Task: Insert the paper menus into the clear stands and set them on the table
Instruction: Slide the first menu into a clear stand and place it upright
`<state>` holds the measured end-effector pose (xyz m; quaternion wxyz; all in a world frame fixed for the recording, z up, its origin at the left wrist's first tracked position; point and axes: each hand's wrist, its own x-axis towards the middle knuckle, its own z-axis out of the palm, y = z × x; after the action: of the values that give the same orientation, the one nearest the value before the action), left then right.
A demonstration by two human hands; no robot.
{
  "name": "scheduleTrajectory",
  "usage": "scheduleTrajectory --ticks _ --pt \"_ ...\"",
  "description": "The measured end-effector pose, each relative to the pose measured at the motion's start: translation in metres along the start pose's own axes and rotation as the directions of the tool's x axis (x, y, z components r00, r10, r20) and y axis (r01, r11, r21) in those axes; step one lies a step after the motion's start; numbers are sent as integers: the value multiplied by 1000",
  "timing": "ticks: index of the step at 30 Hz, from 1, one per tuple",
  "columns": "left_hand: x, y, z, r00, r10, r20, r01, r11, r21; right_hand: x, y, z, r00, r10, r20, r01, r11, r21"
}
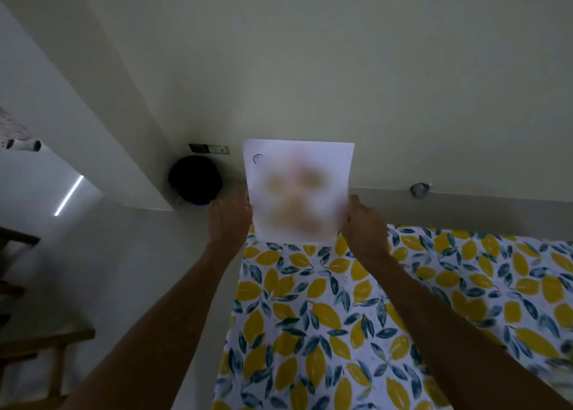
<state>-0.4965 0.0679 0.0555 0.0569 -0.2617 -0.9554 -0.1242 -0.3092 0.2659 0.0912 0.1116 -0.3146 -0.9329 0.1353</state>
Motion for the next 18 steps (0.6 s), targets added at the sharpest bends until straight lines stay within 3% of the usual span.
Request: scheduleTrajectory --ticks 3,7,13,18 --pt "10 -6 18 996 49 69 -58 988 142 9 5 14 999 14 30 -14 1000 -6" --pt "10 0 27 996 -65 63 77 974 -212 15 9 32 999 45 20 -46 993 107" --pt "9 -12 42 996 7 85 11 979 -204 10 14 41 997 71 35 -78 965 252" --pt "3 -8 35 990 20 139 20 960 -279 12 22 45 986 84 144 -126 942 311"
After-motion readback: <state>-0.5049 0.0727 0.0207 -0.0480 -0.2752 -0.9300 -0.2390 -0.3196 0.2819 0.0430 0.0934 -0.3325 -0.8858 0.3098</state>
